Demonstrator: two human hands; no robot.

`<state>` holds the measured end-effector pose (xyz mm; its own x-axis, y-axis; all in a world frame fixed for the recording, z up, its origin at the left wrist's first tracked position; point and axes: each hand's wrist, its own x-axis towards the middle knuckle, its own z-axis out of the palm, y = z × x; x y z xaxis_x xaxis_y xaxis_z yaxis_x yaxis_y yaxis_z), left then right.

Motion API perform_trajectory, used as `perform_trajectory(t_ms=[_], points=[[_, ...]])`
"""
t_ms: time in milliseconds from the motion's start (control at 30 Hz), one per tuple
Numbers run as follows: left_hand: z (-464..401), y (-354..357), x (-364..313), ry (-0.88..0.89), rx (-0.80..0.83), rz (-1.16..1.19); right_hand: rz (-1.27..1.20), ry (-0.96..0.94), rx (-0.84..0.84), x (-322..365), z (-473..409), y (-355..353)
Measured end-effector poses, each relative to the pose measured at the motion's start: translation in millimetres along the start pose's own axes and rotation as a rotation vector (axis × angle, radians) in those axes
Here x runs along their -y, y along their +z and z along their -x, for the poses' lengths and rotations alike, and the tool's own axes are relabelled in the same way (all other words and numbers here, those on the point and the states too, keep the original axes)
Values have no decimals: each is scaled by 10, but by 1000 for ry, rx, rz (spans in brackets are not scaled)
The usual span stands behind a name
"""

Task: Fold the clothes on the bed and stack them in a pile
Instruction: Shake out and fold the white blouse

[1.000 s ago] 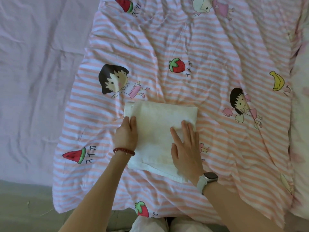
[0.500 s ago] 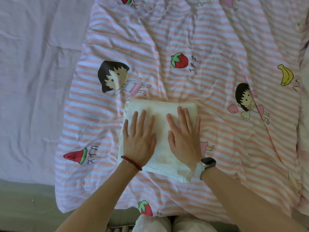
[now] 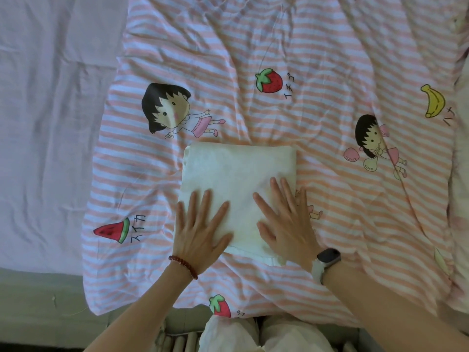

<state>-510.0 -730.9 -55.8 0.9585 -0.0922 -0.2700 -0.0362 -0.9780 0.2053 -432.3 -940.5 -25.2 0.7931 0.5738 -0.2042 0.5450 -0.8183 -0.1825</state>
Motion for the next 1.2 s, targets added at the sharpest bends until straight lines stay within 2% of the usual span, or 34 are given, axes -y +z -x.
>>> perform_trajectory(t_ms=[167, 267, 367, 433, 500, 733, 833, 1033, 1100, 1200], points=[[391, -26, 75, -146, 108, 108, -136, 86, 108, 90, 635, 63], [360, -154, 43, -220, 12, 266, -322, 208, 43, 109, 768, -4], [42, -282, 52, -454, -165, 469, -598, 480, -97, 93, 589, -63], [-233, -338, 121, -635, -158, 658, -703, 608, -129, 75, 371, -124], [-455, -342, 222, -763, -94, 741, -732, 686, -147, 63, 165, -133], [-650, -385, 378, -737, 17, 915, -1012, 957, -202, 66, -172, -47], [-651, -392, 351, -696, 77, 916, -1154, 1069, -162, 58, -185, -55], [-586, -400, 305, -713, 52, 1144, -1311, 1051, -71, 9, -204, -120], [-573, -400, 283, -705, 49, 1147, -1327, 1019, -84, 4, -185, -129], [-551, -432, 188, -719, -67, 1080, -1335, 959, -116, 5, -156, -163]])
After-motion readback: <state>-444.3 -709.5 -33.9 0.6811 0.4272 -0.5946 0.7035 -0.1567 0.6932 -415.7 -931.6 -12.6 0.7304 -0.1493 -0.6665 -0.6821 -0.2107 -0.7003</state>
